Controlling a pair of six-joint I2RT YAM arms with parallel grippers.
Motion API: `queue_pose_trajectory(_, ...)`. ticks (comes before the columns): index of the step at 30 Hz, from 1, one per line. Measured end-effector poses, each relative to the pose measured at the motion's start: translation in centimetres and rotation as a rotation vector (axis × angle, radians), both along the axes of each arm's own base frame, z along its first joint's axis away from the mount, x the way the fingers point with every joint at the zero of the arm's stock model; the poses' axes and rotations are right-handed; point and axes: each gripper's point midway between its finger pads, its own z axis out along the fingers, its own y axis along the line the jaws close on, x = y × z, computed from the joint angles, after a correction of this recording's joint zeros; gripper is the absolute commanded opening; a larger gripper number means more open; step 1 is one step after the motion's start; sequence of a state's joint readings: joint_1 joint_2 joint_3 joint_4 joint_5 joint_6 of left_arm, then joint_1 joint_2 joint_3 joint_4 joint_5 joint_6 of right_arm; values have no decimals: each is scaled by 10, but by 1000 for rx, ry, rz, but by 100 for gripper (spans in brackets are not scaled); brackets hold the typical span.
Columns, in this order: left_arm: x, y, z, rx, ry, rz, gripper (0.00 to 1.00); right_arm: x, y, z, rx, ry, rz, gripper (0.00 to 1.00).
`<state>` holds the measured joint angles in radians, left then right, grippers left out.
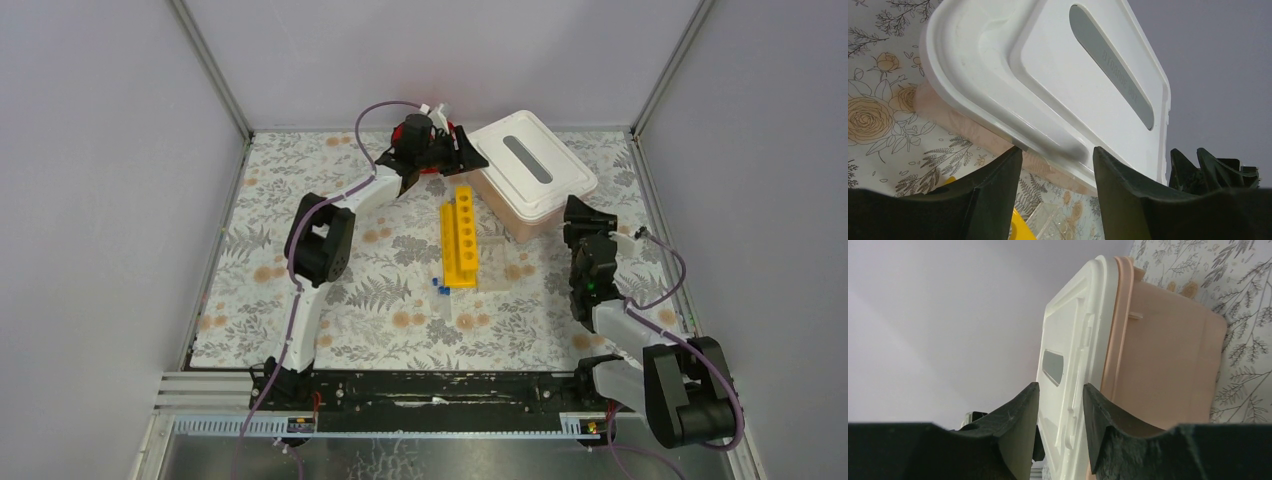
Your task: Organize the chemistry lab equipment
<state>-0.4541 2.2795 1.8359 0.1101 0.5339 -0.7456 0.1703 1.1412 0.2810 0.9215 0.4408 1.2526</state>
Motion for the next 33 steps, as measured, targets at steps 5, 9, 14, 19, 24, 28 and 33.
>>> queue_pose_trajectory(5, 0, -2, -3, 5, 4, -4, 61, -4, -4, -12, -45, 74, -12, 47)
queue_pose_trajectory(9, 1, -3, -3, 10, -1, -8, 61, 1, -4, -15, -98, 150, -10, 47)
queue_pose_trajectory(14, 3, -4, -4, 17, 0, -11, 61, 11, -4, 4, -166, 187, -6, 48)
queue_pose_trajectory(19, 6, -5, -4, 21, 2, -13, 61, 22, -7, 31, -228, 218, -6, 49)
queue_pose_trajectory(24, 6, -5, -3, 25, 2, -14, 61, 37, -12, 45, -259, 279, -4, 49)
queue_pose_trajectory(28, 5, -5, -3, 34, 2, -20, 61, 44, -10, 35, -277, 365, 27, 49)
queue_pose_trajectory(33, 5, -5, -3, 43, -1, -25, 61, 45, -4, 23, -293, 460, 75, 49)
